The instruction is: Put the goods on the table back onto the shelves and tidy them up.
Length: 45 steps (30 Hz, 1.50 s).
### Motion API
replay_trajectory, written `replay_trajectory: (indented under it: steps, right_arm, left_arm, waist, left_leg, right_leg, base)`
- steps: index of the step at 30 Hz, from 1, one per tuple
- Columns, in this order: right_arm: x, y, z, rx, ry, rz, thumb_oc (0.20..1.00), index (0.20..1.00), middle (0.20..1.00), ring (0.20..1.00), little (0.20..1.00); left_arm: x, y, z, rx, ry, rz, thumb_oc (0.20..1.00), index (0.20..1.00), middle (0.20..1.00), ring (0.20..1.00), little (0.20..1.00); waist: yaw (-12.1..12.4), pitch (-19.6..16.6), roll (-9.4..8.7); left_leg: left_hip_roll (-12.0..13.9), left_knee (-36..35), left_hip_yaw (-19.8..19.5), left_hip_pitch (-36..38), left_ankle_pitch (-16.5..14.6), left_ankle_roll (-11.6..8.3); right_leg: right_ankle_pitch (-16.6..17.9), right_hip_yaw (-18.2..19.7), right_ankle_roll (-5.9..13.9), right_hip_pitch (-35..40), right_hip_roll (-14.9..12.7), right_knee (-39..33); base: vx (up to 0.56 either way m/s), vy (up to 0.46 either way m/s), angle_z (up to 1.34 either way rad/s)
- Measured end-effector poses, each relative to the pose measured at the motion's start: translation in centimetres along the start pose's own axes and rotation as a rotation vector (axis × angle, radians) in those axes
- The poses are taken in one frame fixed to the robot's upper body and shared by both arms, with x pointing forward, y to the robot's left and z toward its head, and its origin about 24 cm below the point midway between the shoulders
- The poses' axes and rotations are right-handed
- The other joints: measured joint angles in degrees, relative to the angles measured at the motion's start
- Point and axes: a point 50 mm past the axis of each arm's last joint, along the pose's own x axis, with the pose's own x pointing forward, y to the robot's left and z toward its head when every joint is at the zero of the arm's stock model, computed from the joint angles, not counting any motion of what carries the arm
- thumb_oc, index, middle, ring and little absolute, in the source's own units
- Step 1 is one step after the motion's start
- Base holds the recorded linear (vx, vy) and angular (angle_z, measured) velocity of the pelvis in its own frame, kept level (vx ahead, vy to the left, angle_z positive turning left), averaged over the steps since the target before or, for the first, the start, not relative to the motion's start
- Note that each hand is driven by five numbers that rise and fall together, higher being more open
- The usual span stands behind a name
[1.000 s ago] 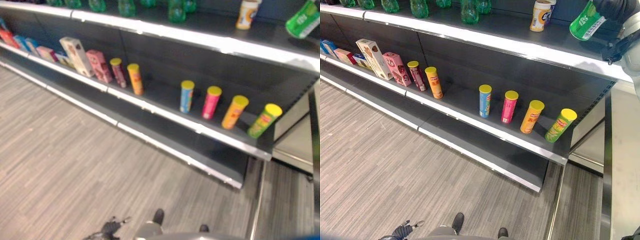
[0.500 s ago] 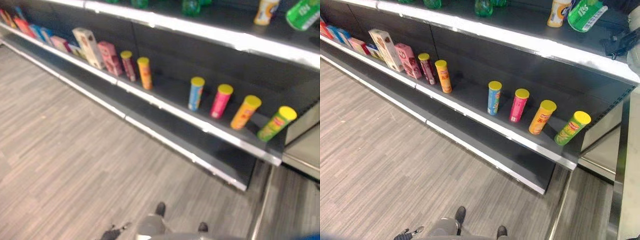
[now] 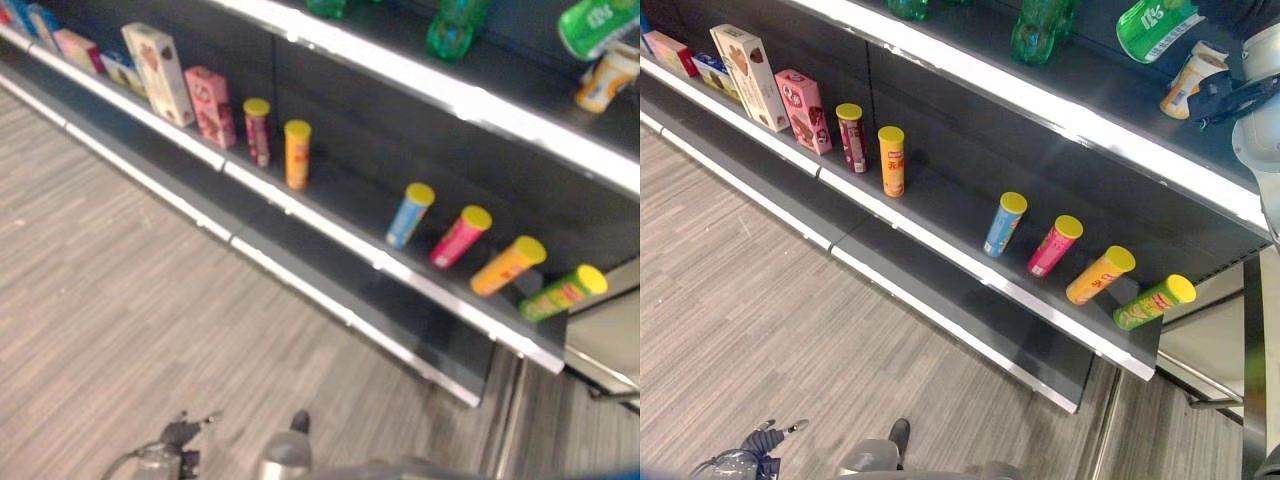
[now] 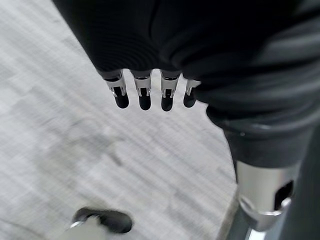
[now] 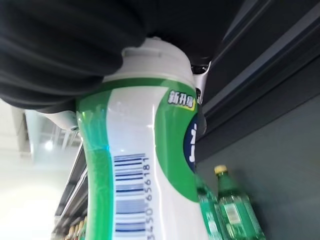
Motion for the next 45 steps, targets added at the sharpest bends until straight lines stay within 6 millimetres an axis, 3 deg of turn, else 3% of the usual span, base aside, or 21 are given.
replay_trajectory:
  steps: [2, 4, 6, 8, 9, 10, 13, 17, 26, 35, 45]
  right_arm:
    - [0.1, -0.6, 0.4, -0.002, -0.017, -0.025, 0.2, 0.2, 0.2, 0.2, 0.2]
    - [0.0, -1.0, 0.3, -0.002, -0.015, -0.055, 0.2, 0.2, 0.2, 0.2, 0.2]
    - [0.0, -1.5, -0.5, -0.044, 0.013, -0.068, 0.2, 0.2, 0.2, 0.2, 0.2]
    - [-0.2, -1.8, -0.8, -0.064, 0.034, -0.065, 0.2, 0.2, 0.2, 0.2, 0.2]
    - [-0.5, -1.6, -1.0, -0.061, 0.036, -0.057, 0.2, 0.2, 0.2, 0.2, 0.2]
    - [-0.9, -1.5, -1.3, -0.059, 0.047, -0.05, 0.2, 0.2, 0.2, 0.2, 0.2]
    - [-1.0, -1.5, -1.7, -0.06, 0.068, -0.037, 0.2, 0.2, 0.2, 0.2, 0.2]
    - [-1.6, -0.8, -2.3, -0.049, 0.095, 0.034, 0.2, 0.2, 0.2, 0.2, 0.2]
    - [-2.2, 0.5, -2.5, -0.11, 0.083, 0.251, 0.2, 0.2, 0.2, 0.2, 0.2]
    - [-4.4, 5.3, -4.3, -0.121, 0.157, 0.535, 0.2, 0.2, 0.2, 0.2, 0.2]
    - [-4.3, 5.9, -4.7, -0.145, 0.174, 0.588, 0.2, 0.2, 0.2, 0.2, 0.2]
  left_arm:
    - [0.0, -0.2, -0.1, 0.0, 0.004, -0.005, 1.0, 1.0, 1.0, 1.0, 1.0]
    - [0.0, -0.5, -0.4, 0.008, 0.012, -0.012, 1.0, 1.0, 1.0, 1.0, 1.0]
    - [0.0, -0.7, -0.8, 0.074, 0.035, -0.015, 1.0, 1.0, 1.0, 1.0, 1.0]
    - [-0.3, -0.8, -1.5, 0.093, 0.039, -0.021, 1.0, 1.0, 1.0, 1.0, 1.0]
    - [-0.5, -0.7, -2.4, 0.094, 0.061, -0.02, 1.0, 1.0, 1.0, 1.0, 1.0]
    - [-0.7, -1.4, -3.2, 0.088, 0.078, -0.039, 1.0, 1.0, 1.0, 1.0, 1.0]
    - [-1.1, -3.3, -4.3, 0.087, 0.102, -0.089, 1.0, 1.0, 1.0, 1.0, 1.0]
    - [-1.1, -4.4, -3.5, 0.071, 0.063, -0.121, 1.0, 1.0, 1.0, 1.0, 1.0]
    - [-1.1, -4.5, -3.1, 0.071, 0.045, -0.134, 1.0, 1.0, 1.0, 1.0, 1.0]
    - [-1.2, -4.4, -3.7, 0.073, 0.067, -0.133, 1.0, 1.0, 1.0, 1.0, 1.0]
    - [-1.2, -4.3, -4.1, 0.075, 0.08, -0.131, 1.0, 1.0, 1.0, 1.0, 1.0]
  waist:
    - [-0.45, -0.54, -0.01]
    - [-1.49, -0.88, 0.48]
    - [-1.77, -1.78, -0.69]
    - [-1.83, -2.96, -2.42]
    - [-1.64, -4.09, -3.88]
    - [-1.59, -4.5, -3.15]
    - [-1.82, -4.91, -1.67]
    - [-2.17, -5.07, -1.31]
    - [-2.07, -5.31, -1.46]
    - [-1.8, -5.85, -1.0]
    - [-1.65, -6.21, -0.36]
  left_leg:
    - [-0.33, -0.88, 0.24, 0.93, 0.08, 0.27]
    - [-1.06, -1.57, -0.28, 1.59, -0.11, 0.47]
    - [-1.94, -1.85, -0.52, 1.12, -0.14, 0.28]
    - [-3.61, -3.72, -1.73, 2.83, -0.17, -0.66]
    - [-4.7, -4.03, -1.93, 3.46, -0.67, -1.8]
    - [-3.86, -3.85, -2.24, 3.94, -1.02, -2.39]
    - [-1.72, -3.27, -2.11, 3.69, -2.05, -3.88]
    - [0.14, -3.34, -1.98, 3.57, -2.28, -4.61]
    - [0.3, -3.35, -1.97, 3.11, -2.28, -4.67]
    - [0.38, -3.52, -2.18, 3.84, -2.36, -4.92]
    - [0.65, -3.35, -4.12, 2.88, -2.22, -5.45]
  right_leg:
    - [-1.51, -0.66, -0.71, 0.05, 0.61, -8.5]
    - [1.28, -0.88, -1.2, -0.71, 0.23, -19.41]
    - [5.08, -0.63, -0.63, -0.68, -1.52, -27.43]
    - [5.92, -0.17, -1.55, -0.19, -3.14, -26.77]
    - [8.9, 0.35, -2.68, 1.22, -3.66, -27.69]
    - [11.2, 0.44, -2.31, 1.89, -2.78, -27.51]
    - [11.0, 0.02, -3.12, 1.55, -0.43, -27.53]
    - [10.85, 0.09, -4.15, 1.37, 1.5, -27.55]
    - [10.85, -0.18, -4.24, 1.13, 1.33, -27.55]
    - [10.61, -0.46, -4.55, 1.99, 1.34, -27.57]
    - [10.36, -2.59, -4.91, 2.14, 1.39, -27.59]
  base:
    - [0.17, 0.019, 0.13]
    - [0.12, -0.008, 0.2]
    - [0.1, 0.037, 0.21]
    - [0.14, 0.033, 0.25]
    - [0.08, 0.011, 0.13]
    - [0.04, -0.004, 0.06]
    - [0.01, -0.022, -0.05]
    - [0.0, -0.04, -0.07]
    - [0.02, -0.029, 0.02]
    - [0.02, -0.017, 0.01]
    - [0.02, -0.022, 0.11]
